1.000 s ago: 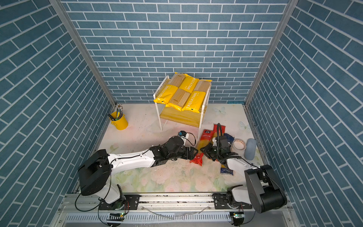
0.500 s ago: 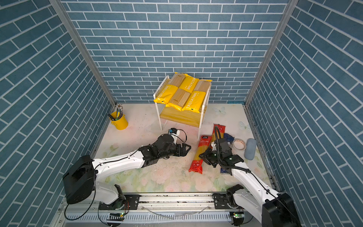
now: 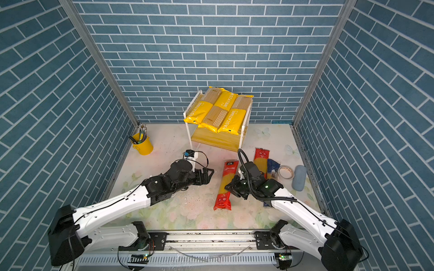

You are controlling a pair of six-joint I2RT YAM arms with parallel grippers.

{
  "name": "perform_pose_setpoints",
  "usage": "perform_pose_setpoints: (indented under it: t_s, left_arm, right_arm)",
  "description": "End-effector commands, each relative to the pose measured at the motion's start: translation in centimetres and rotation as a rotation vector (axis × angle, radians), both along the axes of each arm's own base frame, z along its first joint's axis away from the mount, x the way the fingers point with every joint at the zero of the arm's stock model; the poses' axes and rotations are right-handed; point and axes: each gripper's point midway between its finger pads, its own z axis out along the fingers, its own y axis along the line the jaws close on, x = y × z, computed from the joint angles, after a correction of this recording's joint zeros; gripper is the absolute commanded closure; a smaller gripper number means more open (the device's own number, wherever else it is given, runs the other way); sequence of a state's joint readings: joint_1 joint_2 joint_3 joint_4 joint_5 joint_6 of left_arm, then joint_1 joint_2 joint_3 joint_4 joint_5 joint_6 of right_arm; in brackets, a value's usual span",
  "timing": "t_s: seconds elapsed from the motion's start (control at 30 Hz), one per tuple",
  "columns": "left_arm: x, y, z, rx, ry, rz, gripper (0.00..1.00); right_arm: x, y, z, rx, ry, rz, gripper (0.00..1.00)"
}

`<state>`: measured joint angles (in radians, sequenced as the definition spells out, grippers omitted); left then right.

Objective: Arrange pasta packages on shelves
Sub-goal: Pick up the pasta bag from the center of the table, then place the pasta bag on the shelf.

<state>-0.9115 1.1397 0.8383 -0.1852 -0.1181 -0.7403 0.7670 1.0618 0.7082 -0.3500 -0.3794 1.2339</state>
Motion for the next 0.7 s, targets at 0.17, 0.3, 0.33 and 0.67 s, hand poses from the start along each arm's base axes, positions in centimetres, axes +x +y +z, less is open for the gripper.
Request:
perform_pose_setpoints:
  t_s: [0.17,0.3,0.33,0.67]
  left_arm:
    - [-0.9,8.8,0.6,0.2,-0.054,0.178,0.1]
    - [-0.9,11.3,1.8,0.17,-0.064,0.223,0.09]
    - [-0.9,11.6,2.1,0.149,-0.063,0.225,0.09]
    - [0.8,10.0,4.7,-0.197,-0.048,0.098,0.06]
  right_arm:
    - [2.7,6.3,10.4,0.172,-0.351,0.098,1.0]
    - [4.6,7.8,12.8,0.194,-0.465,0.103,1.0]
    - [5.2,8.4,13.7,0.203,-0.503,0.107,1.0]
    - [10.5,10.2,17.2,0.24,-0.731,0.039,1.0]
